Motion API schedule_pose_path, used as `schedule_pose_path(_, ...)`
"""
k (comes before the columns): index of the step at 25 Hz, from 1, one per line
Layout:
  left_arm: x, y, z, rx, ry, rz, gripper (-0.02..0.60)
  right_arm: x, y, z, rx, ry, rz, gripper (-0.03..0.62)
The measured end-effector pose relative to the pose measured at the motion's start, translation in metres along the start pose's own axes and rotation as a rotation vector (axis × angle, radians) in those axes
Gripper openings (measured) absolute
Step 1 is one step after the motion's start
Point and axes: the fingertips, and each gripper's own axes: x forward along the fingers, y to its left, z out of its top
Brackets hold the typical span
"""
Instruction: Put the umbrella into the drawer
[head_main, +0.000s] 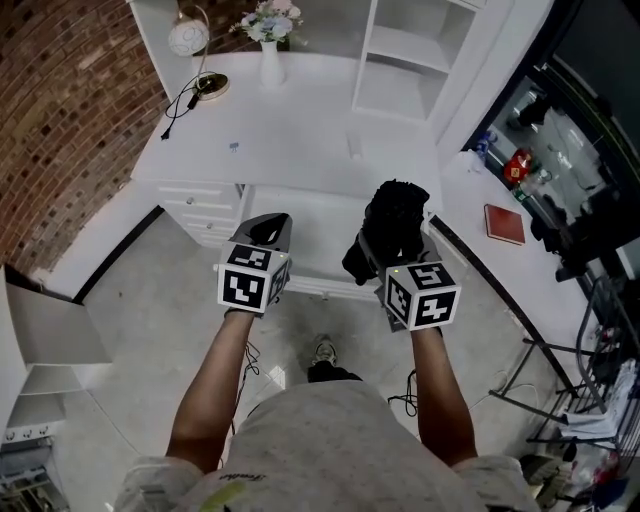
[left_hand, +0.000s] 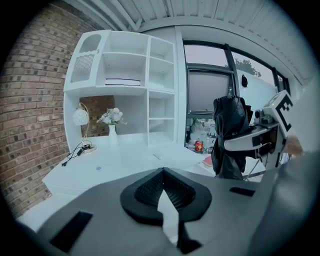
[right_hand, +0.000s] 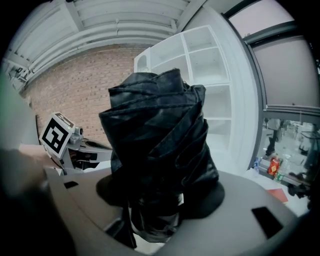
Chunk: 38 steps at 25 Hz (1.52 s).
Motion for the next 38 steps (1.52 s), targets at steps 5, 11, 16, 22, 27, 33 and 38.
schedule_pose_path(5, 0.027, 0.004, 0.001, -0.012, 0.025, 0.014, -0.003, 0.022, -0.021, 0.002, -0.010, 0.017, 0.022, 0.253)
schedule_pose_path(11, 0.057, 0.011, -0.001, -0.029, 0.047, 0.037, -0.003, 0.047, -0.044, -0.006, -0.011, 0.046, 0.053, 0.253)
schedule_pose_path(16, 0.079, 0.017, 0.003, -0.035, 0.057, 0.055, -0.003, 0.068, -0.059, -0.010, -0.007, 0.067, 0.078, 0.253)
schedule_pose_path(22, 0.096, 0.023, 0.002, -0.049, 0.077, 0.078, -0.003, 0.087, -0.071, -0.014, 0.001, 0.090, 0.108, 0.253)
schedule_pose_path(27, 0.101, 0.024, 0.001, -0.050, 0.095, 0.089, -0.003, 0.091, -0.076, -0.019, 0.011, 0.102, 0.121, 0.253)
schedule_pose_path(33, 0.102, 0.023, 0.002, -0.044, 0.090, 0.089, -0.003, 0.089, -0.080, -0.023, 0.007, 0.110, 0.117, 0.253)
schedule_pose_path(38, 0.097, 0.029, -0.004, -0.046, 0.091, 0.087, -0.003, 0.090, -0.075, -0.026, -0.017, 0.130, 0.119, 0.253)
